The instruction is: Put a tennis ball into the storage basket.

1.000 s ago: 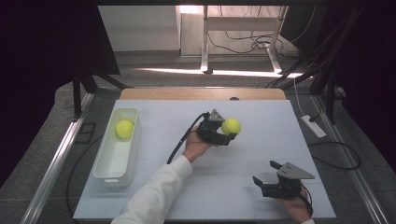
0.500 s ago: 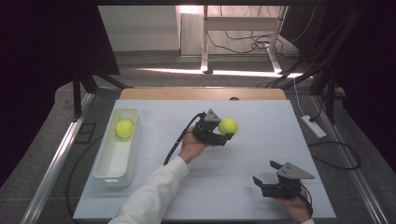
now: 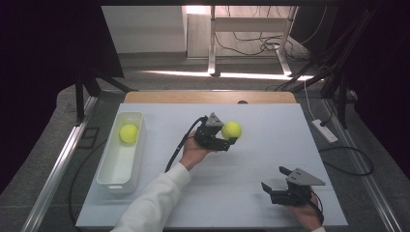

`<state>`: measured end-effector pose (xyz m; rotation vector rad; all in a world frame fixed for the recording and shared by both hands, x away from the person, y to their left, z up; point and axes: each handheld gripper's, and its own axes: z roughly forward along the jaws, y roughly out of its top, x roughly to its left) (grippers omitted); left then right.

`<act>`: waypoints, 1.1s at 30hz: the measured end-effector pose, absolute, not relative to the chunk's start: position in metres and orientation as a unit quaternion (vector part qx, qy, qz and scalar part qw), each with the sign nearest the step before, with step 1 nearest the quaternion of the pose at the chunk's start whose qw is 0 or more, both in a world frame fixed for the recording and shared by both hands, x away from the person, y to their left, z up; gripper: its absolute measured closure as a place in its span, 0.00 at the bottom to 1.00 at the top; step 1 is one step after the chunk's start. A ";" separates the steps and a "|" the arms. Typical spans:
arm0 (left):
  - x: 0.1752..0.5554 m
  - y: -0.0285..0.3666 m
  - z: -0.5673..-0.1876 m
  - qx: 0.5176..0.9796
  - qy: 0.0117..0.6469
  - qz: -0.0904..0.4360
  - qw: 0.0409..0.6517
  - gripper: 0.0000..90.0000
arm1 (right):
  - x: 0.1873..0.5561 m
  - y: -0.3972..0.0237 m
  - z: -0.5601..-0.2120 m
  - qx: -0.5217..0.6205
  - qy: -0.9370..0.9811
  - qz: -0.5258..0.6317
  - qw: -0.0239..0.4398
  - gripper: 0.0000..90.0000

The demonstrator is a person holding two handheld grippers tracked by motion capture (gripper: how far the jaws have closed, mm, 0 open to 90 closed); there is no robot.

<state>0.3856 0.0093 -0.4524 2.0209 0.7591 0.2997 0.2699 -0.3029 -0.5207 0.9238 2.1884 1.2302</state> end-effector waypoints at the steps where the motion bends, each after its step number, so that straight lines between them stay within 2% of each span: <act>1: 0.384 0.011 -0.451 0.821 0.309 0.123 0.464 0.32 | 0.270 -0.303 -0.521 0.336 0.796 0.447 0.231 0.11; 33: 0.365 0.035 -0.430 0.810 0.310 0.137 0.478 0.32 | 0.270 -0.301 -0.519 0.331 0.797 0.449 0.233 0.11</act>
